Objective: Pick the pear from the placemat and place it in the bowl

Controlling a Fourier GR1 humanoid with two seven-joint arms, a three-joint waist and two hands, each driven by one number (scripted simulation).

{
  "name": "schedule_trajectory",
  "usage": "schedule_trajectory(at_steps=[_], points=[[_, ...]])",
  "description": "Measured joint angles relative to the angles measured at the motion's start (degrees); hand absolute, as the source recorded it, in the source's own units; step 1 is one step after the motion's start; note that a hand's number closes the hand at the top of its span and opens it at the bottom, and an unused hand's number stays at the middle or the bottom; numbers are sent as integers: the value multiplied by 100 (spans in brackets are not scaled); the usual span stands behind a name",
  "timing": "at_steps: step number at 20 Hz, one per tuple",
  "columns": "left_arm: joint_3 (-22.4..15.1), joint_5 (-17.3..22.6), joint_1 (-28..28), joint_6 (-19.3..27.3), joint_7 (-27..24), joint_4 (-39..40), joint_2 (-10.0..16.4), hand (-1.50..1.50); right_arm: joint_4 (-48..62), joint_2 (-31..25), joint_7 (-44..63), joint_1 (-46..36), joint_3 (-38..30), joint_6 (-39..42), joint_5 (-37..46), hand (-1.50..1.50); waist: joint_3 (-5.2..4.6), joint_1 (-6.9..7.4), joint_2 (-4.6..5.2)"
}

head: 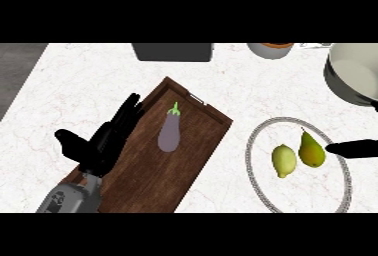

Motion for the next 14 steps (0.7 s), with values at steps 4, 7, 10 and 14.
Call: schedule_trajectory(at_steps=[4,7,10,14], points=[[-7,-33,-10,-23,-23,34,-67,0,239,-89,693,-657,45,799,-446,-150,10,49,11],[25,-55,-17,-58,-23,26,-59,0,679,20,909,-1115,66,1124,-721,-150,15,78,19],[34,-61,13,-107,-10,-7,-57,0,1132,167,1045,-1468,93,1329,-951,-150,19,87,21],[53,-98,45,-132,-58,52,-105,0,1653,311,1118,-1656,220,1539,-1095,-150,21,53,19]])
